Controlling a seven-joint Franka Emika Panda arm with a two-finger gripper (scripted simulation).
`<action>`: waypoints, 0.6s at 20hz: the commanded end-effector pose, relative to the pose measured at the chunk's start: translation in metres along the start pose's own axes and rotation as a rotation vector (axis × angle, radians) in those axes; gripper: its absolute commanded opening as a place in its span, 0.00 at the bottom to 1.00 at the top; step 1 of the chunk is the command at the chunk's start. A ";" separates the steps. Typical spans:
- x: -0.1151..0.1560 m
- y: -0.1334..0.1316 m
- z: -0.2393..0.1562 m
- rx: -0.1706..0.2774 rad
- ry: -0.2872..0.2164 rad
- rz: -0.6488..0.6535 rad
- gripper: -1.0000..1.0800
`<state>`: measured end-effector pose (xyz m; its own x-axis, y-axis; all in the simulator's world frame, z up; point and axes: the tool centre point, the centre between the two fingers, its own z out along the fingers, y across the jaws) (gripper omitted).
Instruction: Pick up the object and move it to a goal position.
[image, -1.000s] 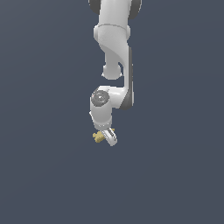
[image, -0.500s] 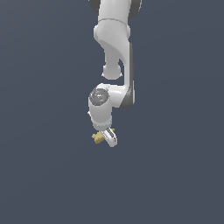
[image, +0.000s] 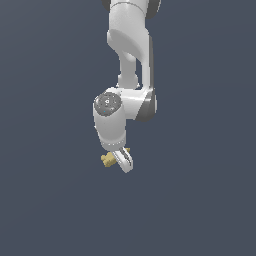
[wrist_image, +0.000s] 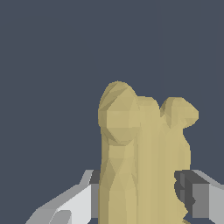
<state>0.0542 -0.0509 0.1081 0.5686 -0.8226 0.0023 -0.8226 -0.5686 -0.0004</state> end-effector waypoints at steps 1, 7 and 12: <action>0.008 -0.009 -0.019 -0.001 0.000 0.000 0.00; 0.026 -0.029 -0.057 -0.001 -0.001 -0.002 0.00; 0.035 -0.040 -0.076 -0.001 -0.001 -0.002 0.00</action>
<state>0.1031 -0.0569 0.1789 0.5701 -0.8216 0.0018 -0.8216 -0.5701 -0.0003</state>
